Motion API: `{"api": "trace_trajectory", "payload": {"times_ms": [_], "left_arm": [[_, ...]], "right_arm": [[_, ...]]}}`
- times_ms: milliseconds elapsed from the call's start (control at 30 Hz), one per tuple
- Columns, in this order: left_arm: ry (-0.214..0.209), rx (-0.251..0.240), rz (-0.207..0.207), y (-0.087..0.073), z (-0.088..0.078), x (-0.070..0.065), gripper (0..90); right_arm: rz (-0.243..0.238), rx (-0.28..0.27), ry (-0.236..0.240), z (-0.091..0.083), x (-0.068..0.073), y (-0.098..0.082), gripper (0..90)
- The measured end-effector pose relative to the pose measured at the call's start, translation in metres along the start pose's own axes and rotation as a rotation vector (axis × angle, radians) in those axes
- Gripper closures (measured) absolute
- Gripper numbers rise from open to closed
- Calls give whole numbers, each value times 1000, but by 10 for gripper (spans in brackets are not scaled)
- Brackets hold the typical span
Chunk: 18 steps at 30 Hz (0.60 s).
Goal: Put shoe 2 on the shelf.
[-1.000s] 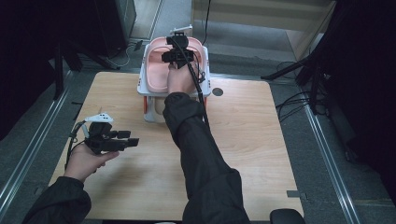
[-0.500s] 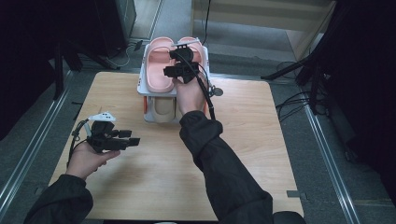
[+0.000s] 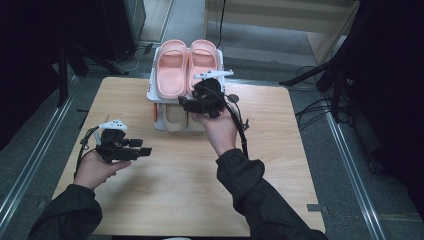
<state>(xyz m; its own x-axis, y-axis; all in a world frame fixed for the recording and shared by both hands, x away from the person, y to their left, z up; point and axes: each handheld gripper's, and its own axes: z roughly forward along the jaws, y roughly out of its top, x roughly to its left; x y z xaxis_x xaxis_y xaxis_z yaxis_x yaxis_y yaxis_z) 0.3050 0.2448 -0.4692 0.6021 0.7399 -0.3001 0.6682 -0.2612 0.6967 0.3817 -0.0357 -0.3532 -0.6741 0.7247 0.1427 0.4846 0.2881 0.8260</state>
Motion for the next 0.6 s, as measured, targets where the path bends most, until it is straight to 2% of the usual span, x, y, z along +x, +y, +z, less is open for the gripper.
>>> {"api": "trace_trajectory", "payload": {"times_ms": [67, 133, 300, 500, 600], "left_arm": [[3, 2, -1, 0, 1, 0, 415], [3, 4, 2, -1, 1, 1, 414], [10, 7, 0, -2, 2, 1, 413], [8, 9, 2, -4, 5, 0, 393], [5, 4, 9, -4, 6, -1, 369]], "right_arm": [[-10, 8, 34, -5, 0, -13, 477], [-14, 17, 40, -10, 0, -25, 474], [-41, 33, 91, -19, 1, -50, 447], [-103, 54, 125, -24, 2, -75, 422], [-107, 54, 141, -26, 0, -87, 394]]}}
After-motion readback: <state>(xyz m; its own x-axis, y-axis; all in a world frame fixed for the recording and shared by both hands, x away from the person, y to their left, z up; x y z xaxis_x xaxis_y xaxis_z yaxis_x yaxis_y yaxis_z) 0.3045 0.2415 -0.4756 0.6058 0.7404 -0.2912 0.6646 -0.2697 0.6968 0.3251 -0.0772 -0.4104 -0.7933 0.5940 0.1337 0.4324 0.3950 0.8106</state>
